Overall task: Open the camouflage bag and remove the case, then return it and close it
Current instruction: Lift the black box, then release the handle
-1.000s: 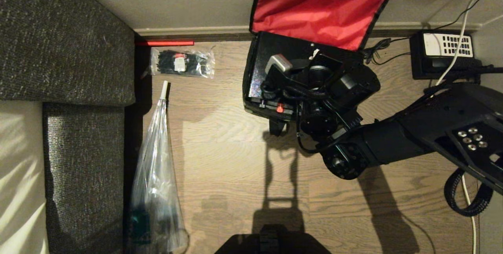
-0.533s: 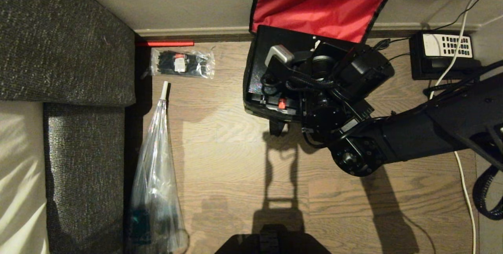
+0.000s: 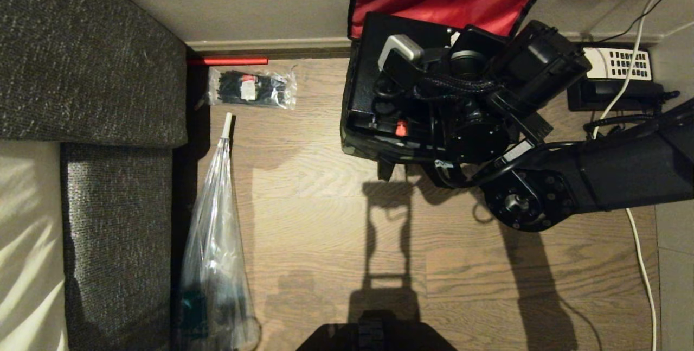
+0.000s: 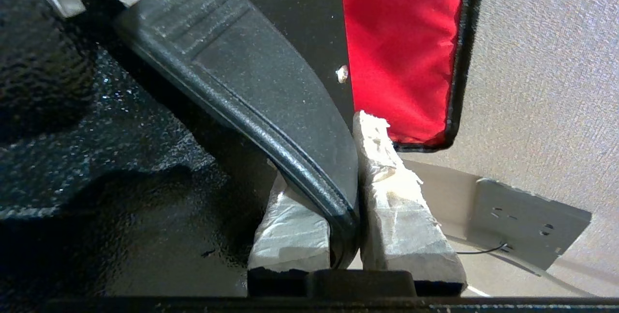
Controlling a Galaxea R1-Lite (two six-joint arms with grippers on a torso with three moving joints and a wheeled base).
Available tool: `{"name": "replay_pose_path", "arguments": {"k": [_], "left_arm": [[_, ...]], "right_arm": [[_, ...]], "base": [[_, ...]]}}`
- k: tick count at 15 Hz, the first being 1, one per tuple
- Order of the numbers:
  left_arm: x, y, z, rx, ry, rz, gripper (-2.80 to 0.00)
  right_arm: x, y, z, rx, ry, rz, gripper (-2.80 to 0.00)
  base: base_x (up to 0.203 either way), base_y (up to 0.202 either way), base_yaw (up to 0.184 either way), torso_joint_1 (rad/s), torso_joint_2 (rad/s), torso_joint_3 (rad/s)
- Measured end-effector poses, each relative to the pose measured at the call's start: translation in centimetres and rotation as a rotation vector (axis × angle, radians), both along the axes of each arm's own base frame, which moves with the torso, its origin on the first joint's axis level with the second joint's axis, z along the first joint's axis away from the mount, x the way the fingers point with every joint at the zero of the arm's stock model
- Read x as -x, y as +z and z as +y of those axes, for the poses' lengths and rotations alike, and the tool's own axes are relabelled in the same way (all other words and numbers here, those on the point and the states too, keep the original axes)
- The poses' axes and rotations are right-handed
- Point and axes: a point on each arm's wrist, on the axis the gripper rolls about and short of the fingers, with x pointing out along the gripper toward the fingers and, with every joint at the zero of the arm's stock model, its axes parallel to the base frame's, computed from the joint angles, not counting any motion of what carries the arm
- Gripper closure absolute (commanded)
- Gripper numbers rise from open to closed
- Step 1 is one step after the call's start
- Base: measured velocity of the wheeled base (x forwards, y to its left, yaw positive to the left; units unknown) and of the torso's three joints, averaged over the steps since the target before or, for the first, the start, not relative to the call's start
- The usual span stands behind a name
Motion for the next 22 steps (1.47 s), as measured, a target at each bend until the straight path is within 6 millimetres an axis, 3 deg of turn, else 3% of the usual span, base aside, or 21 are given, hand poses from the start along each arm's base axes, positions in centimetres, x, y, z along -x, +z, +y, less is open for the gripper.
{"name": "replay_pose_path", "arguments": {"k": [12, 22], "left_arm": [[0.0, 0.0, 0.0, 0.000, 0.000, 0.000, 0.00], [0.0, 0.0, 0.0, 0.000, 0.000, 0.001, 0.00]], "right_arm": [[3.0, 3.8, -2.5, -0.005, 0.004, -0.001, 0.00], [5.6, 4.8, -6.0, -0.005, -0.051, 0.034, 0.00]], "base": [[0.000, 0.000, 0.000, 0.000, 0.00, 0.000], [0.000, 0.000, 0.000, 0.000, 0.00, 0.000]]}}
